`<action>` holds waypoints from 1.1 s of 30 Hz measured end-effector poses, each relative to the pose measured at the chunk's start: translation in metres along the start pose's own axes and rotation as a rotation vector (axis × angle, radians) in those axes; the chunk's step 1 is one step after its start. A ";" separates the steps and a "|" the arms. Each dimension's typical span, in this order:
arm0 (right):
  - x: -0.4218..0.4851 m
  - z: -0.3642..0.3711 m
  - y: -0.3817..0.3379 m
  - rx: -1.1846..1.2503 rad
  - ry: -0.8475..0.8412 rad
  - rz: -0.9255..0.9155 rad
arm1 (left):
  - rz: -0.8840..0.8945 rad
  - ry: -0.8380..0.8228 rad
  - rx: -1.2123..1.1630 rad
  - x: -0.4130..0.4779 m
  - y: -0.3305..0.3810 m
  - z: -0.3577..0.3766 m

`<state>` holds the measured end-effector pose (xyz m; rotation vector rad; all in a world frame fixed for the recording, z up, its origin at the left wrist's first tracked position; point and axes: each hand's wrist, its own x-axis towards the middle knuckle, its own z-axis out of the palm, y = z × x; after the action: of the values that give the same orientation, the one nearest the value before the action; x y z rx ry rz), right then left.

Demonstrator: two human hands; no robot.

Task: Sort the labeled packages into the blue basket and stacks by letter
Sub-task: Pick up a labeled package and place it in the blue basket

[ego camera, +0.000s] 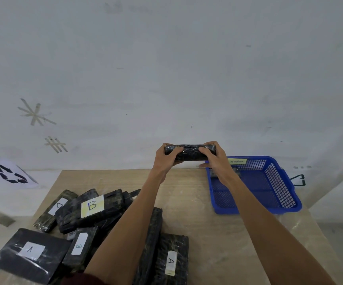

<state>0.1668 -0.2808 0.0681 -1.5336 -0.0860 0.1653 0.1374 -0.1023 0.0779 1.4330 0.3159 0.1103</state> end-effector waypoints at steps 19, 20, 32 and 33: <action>0.004 -0.002 0.019 -0.862 0.070 -0.209 | -0.031 -0.328 -0.190 -0.014 0.033 0.014; 0.005 -0.002 0.020 -0.807 0.082 -0.197 | -0.050 -0.365 -0.252 -0.015 0.034 0.014; 0.005 -0.004 0.030 -0.590 0.022 -0.198 | 0.030 -0.429 -0.205 -0.021 0.027 0.013; 0.005 -0.004 0.030 -0.592 0.019 -0.198 | 0.029 -0.424 -0.211 -0.021 0.027 0.012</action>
<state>0.1705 -0.2827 0.0379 -2.1027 -0.2903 -0.0403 0.1233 -0.1156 0.1085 1.2152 -0.0650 -0.1332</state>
